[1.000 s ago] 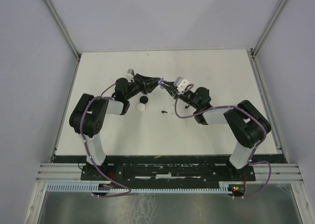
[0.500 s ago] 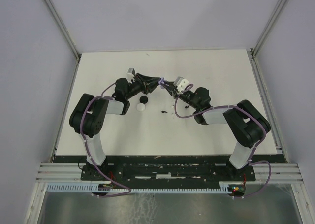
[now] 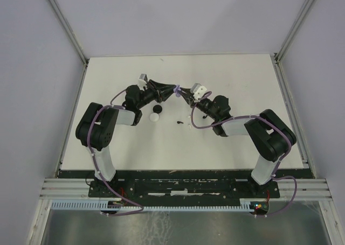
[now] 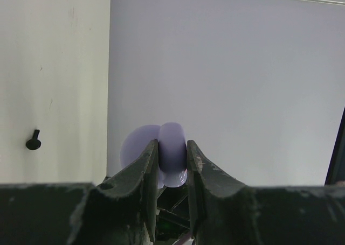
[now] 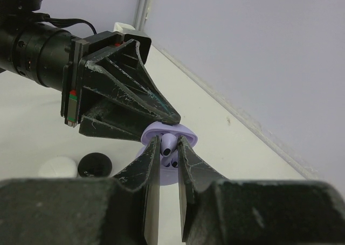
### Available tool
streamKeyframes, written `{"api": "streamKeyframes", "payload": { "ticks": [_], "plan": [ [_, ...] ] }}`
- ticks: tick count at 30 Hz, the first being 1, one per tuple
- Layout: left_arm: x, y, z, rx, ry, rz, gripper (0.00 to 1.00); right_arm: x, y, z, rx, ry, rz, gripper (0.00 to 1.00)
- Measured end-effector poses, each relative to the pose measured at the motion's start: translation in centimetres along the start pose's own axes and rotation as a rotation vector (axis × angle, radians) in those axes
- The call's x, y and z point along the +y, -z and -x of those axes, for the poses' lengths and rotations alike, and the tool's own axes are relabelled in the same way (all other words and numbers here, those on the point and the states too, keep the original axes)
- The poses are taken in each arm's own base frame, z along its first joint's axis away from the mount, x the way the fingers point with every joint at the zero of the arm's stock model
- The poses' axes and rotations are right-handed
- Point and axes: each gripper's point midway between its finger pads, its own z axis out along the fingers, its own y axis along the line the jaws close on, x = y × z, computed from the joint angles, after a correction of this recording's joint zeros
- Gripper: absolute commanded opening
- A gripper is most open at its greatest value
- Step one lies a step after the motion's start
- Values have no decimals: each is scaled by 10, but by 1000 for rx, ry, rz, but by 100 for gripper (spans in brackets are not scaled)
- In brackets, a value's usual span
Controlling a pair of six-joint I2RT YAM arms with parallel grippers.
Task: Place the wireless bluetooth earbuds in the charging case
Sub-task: Place the earbud in the charging case.
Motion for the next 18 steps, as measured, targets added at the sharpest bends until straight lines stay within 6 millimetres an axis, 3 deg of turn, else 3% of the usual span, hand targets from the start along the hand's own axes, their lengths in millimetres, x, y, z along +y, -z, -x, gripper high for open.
{"api": "streamKeyframes", "payload": {
  "ticks": [18],
  "plan": [
    [4,1,0,-3,-38,27,3,1,3,-6,42,-17,-1,1]
  ]
}}
